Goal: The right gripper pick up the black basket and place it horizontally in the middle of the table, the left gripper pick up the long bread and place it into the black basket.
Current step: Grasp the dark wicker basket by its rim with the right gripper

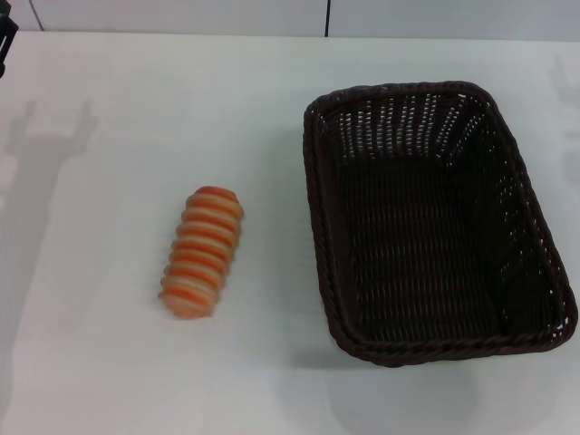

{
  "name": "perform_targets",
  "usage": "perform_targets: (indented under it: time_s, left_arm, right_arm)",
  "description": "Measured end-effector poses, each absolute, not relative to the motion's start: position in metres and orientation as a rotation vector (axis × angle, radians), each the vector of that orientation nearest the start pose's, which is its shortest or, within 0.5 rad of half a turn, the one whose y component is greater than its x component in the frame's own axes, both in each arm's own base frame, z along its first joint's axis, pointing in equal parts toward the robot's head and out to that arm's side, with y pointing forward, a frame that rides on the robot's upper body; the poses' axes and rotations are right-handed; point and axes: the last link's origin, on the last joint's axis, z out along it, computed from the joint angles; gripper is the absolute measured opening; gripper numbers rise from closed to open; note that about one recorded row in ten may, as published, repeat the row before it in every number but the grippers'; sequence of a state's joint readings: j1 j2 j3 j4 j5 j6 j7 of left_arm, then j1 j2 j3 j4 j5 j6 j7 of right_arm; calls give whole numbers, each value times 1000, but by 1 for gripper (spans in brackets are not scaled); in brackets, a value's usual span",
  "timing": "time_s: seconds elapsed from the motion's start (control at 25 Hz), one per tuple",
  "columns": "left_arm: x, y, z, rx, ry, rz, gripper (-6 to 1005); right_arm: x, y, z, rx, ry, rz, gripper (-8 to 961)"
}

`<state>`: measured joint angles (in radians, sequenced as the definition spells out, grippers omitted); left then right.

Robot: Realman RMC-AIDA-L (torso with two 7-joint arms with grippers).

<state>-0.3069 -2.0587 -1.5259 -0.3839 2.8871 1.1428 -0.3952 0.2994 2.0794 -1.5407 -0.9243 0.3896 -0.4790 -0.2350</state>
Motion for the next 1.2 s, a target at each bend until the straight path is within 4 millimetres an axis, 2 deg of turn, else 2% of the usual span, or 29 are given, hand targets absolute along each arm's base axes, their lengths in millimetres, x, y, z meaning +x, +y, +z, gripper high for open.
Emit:
perform_targets:
  time_s: [0.16, 0.32, 0.6, 0.76, 0.84, 0.88, 0.92, 1.08, 1.2]
  left_arm:
    - [-331, 334, 46, -1374, -607, -956, 861]
    - [-331, 332, 46, -1375, -618, -973, 861]
    - [-330, 331, 46, -1375, -616, -989, 861]
    - [-328, 332, 45, -1379, -612, -994, 861]
    - [-327, 333, 45, -1380, -611, -996, 861]
    - [-327, 333, 45, -1380, -610, -996, 861]
    - [-327, 333, 45, -1380, -610, -996, 861]
    - [-327, 334, 48, -1372, -607, -997, 861]
    - [-328, 334, 49, -1364, -606, -998, 861]
  right_arm:
    - [270, 402, 70, -1420, 423, 542, 795]
    - [262, 408, 66, -1476, 472, 521, 795]
    - [237, 419, 77, -1603, 598, 422, 794]
    - [215, 420, 83, -1693, 605, 307, 794]
    - [204, 418, 84, -1738, 606, 240, 795]
    - [191, 415, 85, -1781, 621, 185, 795]
    - [191, 415, 85, -1781, 621, 185, 795]
    - [165, 399, 87, -1853, 727, 100, 795]
    - [157, 390, 90, -1849, 780, 77, 794]
